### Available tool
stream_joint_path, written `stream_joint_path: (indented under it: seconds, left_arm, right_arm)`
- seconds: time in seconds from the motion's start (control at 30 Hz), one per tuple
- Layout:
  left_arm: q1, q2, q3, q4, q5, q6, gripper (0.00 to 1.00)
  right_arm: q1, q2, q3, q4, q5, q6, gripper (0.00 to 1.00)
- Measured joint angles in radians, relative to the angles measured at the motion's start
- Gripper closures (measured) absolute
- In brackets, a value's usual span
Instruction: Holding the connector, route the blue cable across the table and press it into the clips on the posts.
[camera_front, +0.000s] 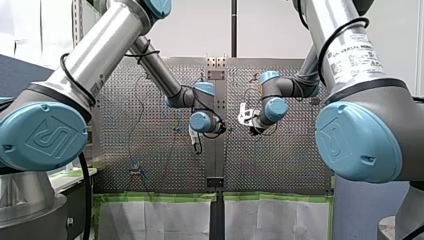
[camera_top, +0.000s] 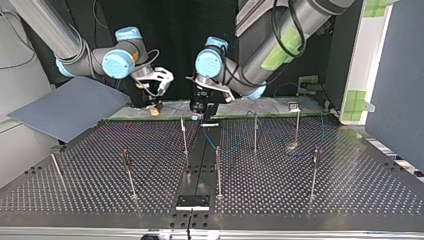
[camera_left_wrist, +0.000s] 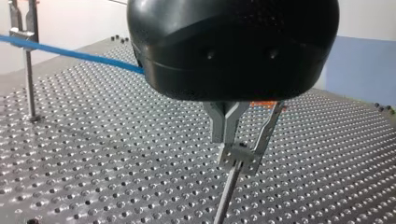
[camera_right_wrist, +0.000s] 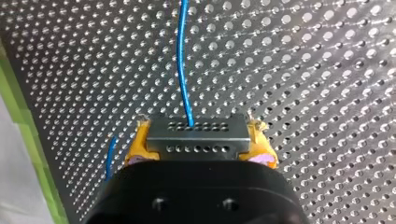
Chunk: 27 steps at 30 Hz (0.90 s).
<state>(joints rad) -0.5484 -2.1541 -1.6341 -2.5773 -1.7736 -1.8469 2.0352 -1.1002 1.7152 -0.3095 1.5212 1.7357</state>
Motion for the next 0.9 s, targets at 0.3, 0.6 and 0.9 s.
stream_joint_path:
  seconds: [0.3, 0.6, 0.9]
  left_arm:
    - [0.020, -0.051, 0.049, -0.031, 0.022, -0.006, 1.00]
    - [0.037, -0.079, 0.092, -0.048, 0.035, -0.009, 1.00]
    - [0.059, -0.129, 0.156, -0.083, 0.065, -0.012, 1.00]
  right_arm:
    - [-0.020, 0.005, -0.029, 0.001, -0.045, 0.017, 1.00]
    - [-0.039, 0.037, -0.044, 0.001, -0.059, 0.020, 1.00]
    - [-0.056, 0.075, -0.084, 0.004, -0.071, 0.022, 1.00]
